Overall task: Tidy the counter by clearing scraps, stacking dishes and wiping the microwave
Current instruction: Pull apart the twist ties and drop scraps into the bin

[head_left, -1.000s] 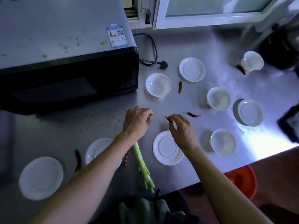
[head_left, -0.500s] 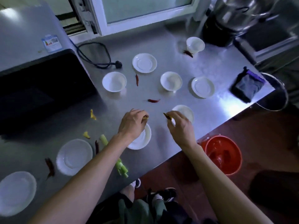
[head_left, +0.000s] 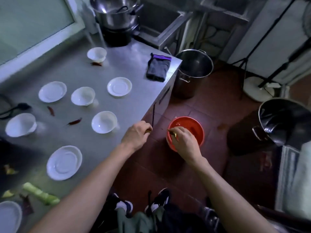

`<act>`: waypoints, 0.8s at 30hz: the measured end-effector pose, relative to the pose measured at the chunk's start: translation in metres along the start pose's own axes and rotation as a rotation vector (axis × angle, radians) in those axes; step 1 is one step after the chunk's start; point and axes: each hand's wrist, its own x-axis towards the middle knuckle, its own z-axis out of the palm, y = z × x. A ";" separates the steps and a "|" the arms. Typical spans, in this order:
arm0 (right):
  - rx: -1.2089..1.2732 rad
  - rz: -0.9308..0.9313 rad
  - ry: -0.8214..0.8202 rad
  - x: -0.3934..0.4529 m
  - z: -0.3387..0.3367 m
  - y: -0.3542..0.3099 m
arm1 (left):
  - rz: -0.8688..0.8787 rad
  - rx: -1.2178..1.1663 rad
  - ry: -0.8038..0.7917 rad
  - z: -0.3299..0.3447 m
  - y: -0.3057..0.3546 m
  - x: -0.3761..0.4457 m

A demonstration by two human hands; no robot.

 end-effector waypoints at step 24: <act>-0.089 0.504 -0.024 -0.034 -0.044 0.170 | 0.430 0.034 -0.384 0.148 0.097 0.162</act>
